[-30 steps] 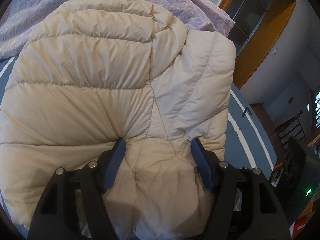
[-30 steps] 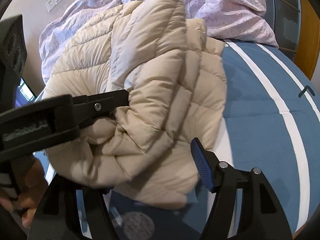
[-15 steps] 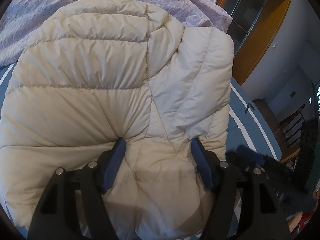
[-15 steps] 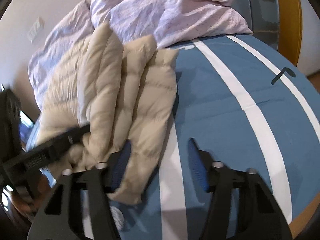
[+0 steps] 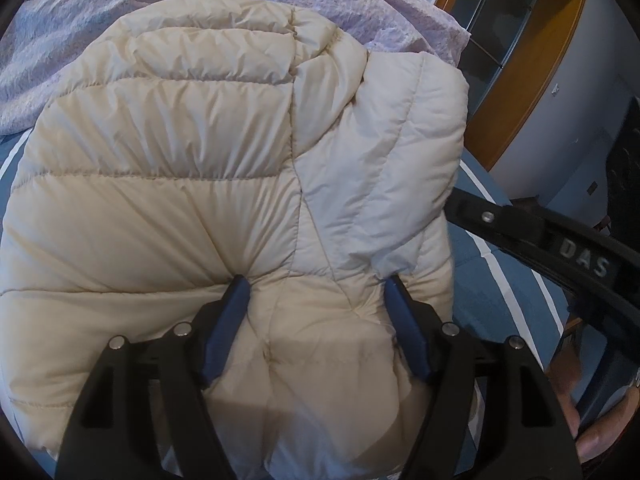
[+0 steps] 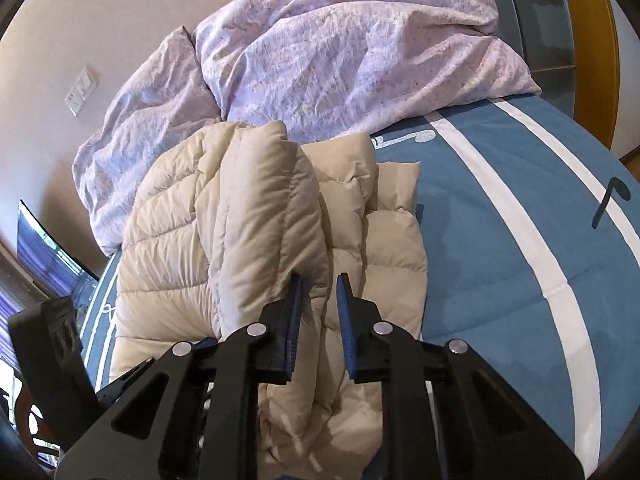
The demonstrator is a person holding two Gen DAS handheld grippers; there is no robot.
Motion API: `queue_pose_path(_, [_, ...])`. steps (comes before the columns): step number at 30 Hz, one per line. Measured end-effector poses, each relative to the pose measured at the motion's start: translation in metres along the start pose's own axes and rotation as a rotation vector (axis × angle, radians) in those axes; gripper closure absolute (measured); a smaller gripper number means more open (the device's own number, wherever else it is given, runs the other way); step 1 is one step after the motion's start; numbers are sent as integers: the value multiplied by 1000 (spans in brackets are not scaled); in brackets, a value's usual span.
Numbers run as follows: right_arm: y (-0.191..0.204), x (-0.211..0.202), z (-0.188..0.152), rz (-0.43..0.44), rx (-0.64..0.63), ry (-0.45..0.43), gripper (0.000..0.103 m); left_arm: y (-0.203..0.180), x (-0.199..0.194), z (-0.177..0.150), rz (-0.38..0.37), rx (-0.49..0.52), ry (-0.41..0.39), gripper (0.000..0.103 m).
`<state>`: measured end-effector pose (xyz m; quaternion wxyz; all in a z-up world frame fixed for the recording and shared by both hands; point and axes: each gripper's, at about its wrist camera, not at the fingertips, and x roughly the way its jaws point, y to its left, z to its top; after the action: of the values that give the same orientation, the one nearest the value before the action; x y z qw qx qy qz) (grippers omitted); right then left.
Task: Fold large clothes
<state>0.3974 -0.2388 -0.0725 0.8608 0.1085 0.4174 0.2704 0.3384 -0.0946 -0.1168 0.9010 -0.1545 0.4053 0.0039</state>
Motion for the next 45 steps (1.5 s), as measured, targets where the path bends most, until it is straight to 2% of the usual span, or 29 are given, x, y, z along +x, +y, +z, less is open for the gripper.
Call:
queue_pose_path(15, [-4, 33, -6, -148, -21, 79, 84, 2, 0, 2, 0, 8, 0, 33])
queue_pose_path(29, [-4, 42, 7, -199, -29, 124, 84, 1, -6, -1, 4, 21, -1, 33])
queue_pose_path(45, [-5, 50, 8, -233, -36, 145, 84, -3, -23, -9, 12, 63, -16, 33])
